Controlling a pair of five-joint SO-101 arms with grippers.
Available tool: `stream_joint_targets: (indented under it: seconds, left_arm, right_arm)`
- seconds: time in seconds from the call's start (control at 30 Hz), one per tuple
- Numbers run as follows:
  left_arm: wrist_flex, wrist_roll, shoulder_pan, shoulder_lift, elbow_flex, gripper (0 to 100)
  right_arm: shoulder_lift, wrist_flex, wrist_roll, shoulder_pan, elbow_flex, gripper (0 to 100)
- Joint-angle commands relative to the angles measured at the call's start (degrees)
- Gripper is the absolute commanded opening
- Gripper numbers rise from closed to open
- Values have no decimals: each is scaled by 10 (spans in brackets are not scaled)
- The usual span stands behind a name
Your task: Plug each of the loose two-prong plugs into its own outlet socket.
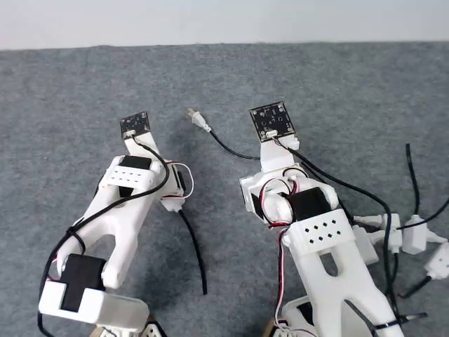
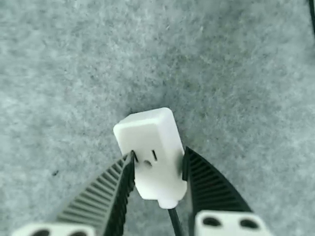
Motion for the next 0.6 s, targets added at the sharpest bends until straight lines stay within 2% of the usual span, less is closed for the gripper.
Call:
stream_joint_targets:
  seconds: [0.0, 0.57]
  left_arm:
    - [12, -7, -21, 1, 8, 148]
    - [36, -47, -102, 1, 8, 148]
  right_arm:
    - [-18, -5, 7, 3, -7, 183]
    - [-18, -4, 7, 2, -6, 183]
